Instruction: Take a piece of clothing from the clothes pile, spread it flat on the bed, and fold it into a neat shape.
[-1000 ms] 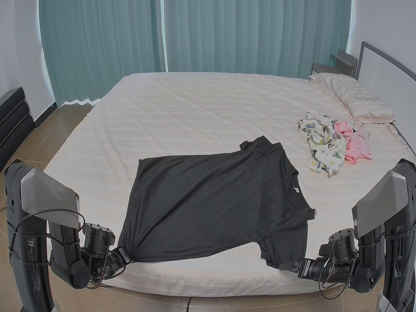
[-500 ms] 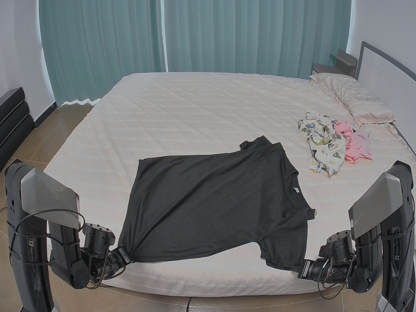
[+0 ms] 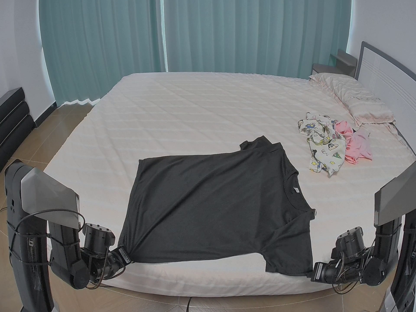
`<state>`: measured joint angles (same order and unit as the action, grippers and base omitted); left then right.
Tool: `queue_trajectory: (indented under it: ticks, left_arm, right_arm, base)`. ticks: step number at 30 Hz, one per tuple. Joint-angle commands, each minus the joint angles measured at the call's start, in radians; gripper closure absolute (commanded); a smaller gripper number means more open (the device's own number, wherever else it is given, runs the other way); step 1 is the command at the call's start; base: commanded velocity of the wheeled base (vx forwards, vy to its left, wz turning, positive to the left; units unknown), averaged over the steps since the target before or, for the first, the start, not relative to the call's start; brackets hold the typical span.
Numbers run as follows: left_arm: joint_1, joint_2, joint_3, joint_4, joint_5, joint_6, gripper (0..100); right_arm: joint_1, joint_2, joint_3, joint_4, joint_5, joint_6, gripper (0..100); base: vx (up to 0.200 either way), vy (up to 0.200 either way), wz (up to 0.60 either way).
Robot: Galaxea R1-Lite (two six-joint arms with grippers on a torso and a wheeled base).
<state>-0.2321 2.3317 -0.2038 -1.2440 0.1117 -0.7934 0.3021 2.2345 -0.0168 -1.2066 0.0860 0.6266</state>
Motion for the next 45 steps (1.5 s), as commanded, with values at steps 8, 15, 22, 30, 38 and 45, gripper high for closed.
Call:
queue_trajectory:
  ticks: [8,15,22,30,38,45]
  left_arm:
    - [0.0,-0.012,0.043,-0.008,0.005,0.065,100]
    - [-0.006,-0.005,0.124,-0.126,0.016,0.16,100]
    - [-0.013,0.094,0.152,-0.241,0.062,0.192,100]
    - [-0.015,0.103,0.185,-0.29,0.062,0.215,100]
    - [-0.018,0.097,0.201,-0.314,0.068,0.215,100]
    - [-0.03,0.081,0.202,-0.29,0.069,0.215,100]
  right_arm:
    - [-0.052,-0.196,0.017,0.245,0.003,-0.067,100]
    - [-0.044,-0.28,0.017,0.387,0.001,-0.091,100]
    - [-0.001,-0.401,0.017,0.567,-0.002,-0.128,100]
    - [0.031,-0.427,0.017,0.607,-0.04,-0.127,100]
    - [0.017,-0.501,-0.026,0.57,-0.045,-0.125,100]
    - [0.022,-0.561,-0.052,0.634,-0.049,-0.133,100]
  base:
    - [0.0,0.0,0.0]
    - [0.0,0.0,0.0]
    - [0.0,0.0,0.0]
    - [0.0,0.0,0.0]
    - [0.0,0.0,0.0]
    - [0.0,0.0,0.0]
